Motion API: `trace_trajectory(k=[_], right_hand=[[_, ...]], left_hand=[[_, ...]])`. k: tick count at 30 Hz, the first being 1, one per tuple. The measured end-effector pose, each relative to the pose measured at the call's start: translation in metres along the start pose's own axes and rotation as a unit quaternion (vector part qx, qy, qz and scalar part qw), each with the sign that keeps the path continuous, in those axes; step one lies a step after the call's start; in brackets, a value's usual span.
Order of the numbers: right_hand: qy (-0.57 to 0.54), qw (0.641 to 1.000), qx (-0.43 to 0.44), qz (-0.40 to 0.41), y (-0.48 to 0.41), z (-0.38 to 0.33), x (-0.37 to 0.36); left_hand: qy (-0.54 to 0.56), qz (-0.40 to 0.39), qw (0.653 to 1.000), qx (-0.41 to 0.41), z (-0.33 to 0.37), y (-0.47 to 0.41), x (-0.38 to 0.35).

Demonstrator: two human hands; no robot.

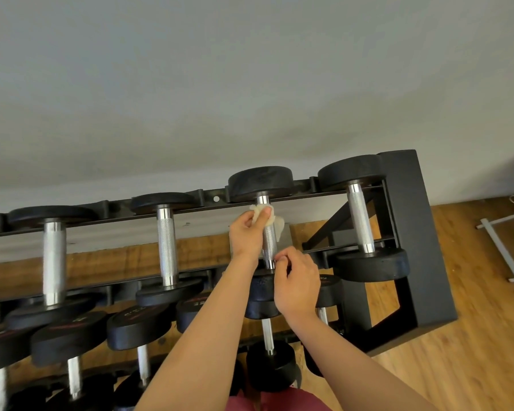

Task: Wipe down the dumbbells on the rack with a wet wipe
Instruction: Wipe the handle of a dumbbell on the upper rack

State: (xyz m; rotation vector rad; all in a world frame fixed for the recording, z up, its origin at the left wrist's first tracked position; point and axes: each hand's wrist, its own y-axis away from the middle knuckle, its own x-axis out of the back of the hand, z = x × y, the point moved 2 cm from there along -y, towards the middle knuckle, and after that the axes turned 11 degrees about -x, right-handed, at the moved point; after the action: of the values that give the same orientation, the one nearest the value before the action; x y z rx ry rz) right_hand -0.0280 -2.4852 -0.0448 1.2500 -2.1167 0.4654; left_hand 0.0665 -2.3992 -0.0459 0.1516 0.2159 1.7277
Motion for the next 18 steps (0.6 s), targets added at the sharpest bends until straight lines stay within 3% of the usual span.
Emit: trace_trajectory(k=[6,12,18], right_hand=[[0.004,1.0,0.004,0.002,0.0,-0.0006,0.0009],[0.005,1.0,0.003,-0.004,-0.0005,-0.0001,-0.0001],[0.001,1.0,0.004,-0.003,-0.001,-0.0002,0.0004]], left_hand=[[0.003,0.111,0.994,-0.011,-0.003,0.0043,-0.0019],[0.006,0.027,1.0,-0.009,0.0035,0.0015,-0.0041],[-0.014,0.118,0.992,-0.052,-0.0039,0.0015,0.0021]])
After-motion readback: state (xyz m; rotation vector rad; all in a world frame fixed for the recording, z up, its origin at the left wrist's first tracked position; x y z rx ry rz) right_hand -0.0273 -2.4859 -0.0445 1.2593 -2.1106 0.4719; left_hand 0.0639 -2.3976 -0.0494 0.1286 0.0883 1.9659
